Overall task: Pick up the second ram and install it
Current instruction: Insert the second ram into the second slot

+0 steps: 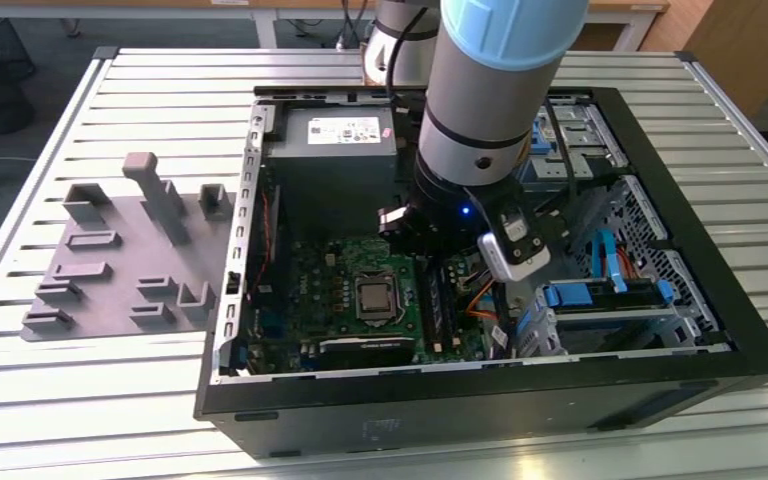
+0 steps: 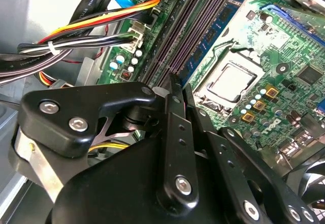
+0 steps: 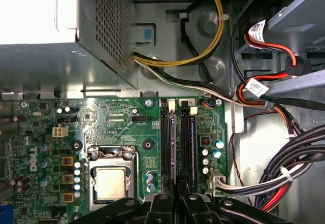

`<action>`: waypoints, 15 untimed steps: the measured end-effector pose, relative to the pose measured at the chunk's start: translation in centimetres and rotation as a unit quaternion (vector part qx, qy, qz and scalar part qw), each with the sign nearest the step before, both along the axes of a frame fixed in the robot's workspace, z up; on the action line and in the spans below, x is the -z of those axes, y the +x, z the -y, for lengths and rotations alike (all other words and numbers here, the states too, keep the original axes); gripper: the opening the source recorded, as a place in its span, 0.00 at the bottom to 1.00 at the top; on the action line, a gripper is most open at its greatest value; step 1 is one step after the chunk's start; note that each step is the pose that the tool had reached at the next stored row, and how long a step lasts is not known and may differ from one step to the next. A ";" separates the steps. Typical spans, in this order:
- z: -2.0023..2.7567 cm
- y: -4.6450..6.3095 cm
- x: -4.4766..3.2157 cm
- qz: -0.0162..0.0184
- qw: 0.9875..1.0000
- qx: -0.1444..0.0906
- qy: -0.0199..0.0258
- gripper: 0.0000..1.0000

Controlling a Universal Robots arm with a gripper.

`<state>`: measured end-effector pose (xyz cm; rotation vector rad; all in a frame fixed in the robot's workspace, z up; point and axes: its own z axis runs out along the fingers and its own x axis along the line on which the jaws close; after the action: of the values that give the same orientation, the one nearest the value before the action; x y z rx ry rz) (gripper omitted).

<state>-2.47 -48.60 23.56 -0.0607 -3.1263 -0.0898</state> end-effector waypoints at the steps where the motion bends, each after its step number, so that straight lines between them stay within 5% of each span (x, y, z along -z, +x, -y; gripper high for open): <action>1: 0.00 0.0 0.00 0.000 1.000 0.000 0.000 0.14; 10: 0.00 0.0 0.29 0.000 1.000 0.001 0.001 0.14; 11: 0.00 0.0 2.10 0.000 1.000 0.018 0.014 0.14; 15: 0.00 0.0 1.15 0.000 1.000 0.018 0.014 0.14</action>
<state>-2.47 -48.60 22.42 -0.1179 -3.1236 -0.1343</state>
